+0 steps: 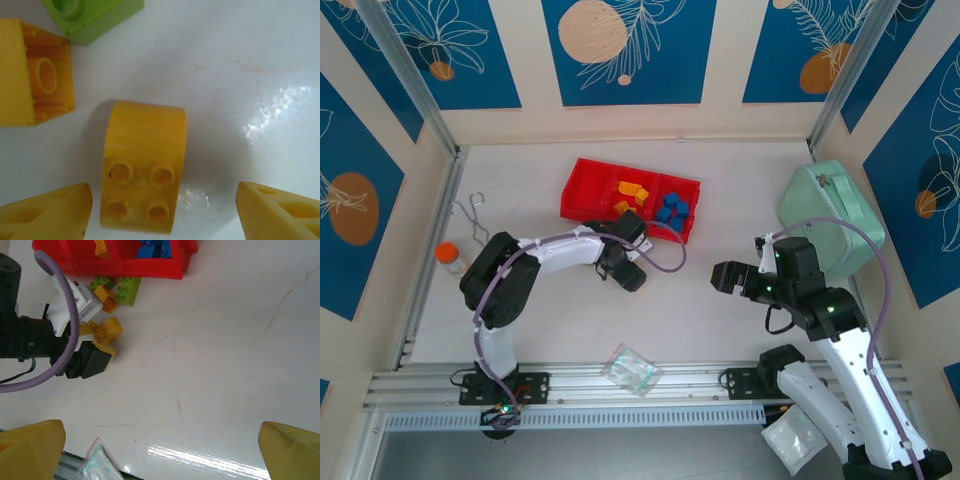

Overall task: Sort the legos into containers by color
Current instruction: Pick up the lego from the center of the table.

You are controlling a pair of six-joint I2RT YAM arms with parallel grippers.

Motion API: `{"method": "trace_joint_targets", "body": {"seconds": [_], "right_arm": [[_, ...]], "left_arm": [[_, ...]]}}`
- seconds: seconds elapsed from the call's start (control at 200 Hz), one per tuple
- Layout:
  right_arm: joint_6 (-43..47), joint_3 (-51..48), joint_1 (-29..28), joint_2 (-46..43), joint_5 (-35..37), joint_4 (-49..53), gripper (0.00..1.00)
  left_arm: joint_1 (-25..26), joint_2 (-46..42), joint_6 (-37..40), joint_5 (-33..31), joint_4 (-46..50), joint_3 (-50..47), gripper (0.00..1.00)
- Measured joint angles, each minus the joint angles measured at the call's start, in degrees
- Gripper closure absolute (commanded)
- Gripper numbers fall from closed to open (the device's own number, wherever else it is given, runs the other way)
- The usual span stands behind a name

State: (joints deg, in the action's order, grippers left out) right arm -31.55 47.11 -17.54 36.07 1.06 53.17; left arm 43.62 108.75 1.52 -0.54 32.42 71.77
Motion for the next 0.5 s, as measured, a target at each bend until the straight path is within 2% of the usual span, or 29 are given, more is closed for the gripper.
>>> {"method": "trace_joint_targets", "body": {"seconds": [0.075,0.32,0.42,0.5], "right_arm": [[0.0,0.0,0.0,0.0,0.0,0.0,0.01],[0.0,0.0,0.1,0.0,0.0,0.0,0.01],[0.0,0.0,0.4,0.0,0.0,0.0,0.01],[0.0,0.0,0.4,0.0,0.0,0.0,0.01]], "left_arm": [[0.0,0.9,0.6,-0.9,0.1,0.9,0.26],[0.0,2.7,2.3,-3.1,1.5,3.0,0.39],[0.0,2.8,2.4,-2.9,1.6,3.0,0.46],[0.0,2.8,1.9,-3.0,1.6,3.0,0.57]]}}
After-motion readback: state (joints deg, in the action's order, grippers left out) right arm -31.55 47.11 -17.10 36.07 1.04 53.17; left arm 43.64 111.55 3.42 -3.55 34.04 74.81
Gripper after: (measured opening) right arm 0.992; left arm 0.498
